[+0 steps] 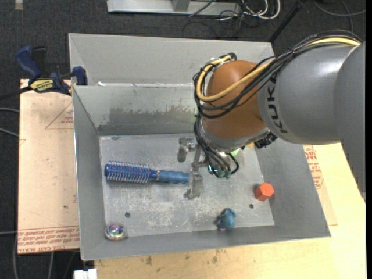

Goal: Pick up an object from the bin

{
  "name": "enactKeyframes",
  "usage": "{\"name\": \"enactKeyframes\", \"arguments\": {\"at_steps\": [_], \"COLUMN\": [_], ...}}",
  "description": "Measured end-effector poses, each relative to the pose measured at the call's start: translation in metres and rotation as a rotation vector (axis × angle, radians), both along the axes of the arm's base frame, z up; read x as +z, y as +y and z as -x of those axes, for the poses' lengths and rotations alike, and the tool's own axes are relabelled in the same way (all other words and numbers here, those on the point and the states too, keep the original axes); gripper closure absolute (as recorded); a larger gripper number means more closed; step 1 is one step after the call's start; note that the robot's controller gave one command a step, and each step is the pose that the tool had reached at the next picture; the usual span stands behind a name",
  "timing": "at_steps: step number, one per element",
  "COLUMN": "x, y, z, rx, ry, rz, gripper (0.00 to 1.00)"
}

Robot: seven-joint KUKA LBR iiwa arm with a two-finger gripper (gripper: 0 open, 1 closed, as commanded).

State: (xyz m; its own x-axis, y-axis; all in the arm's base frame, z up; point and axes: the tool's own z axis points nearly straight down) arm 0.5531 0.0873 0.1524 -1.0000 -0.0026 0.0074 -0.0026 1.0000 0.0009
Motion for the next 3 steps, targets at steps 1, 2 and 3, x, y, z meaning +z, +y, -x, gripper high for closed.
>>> {"name": "enactKeyframes", "arguments": {"at_steps": [1,2,3], "x": [-0.087,-0.082,0.062], "y": [0.028,0.027,0.032], "z": [-0.043,-0.044,-0.031], "rx": [-0.116,-0.119,-0.115], "ry": [-0.006,-0.009,-0.016], "rz": [-0.001,-0.001,-0.002], "gripper": [0.0,1.0,1.0]}}
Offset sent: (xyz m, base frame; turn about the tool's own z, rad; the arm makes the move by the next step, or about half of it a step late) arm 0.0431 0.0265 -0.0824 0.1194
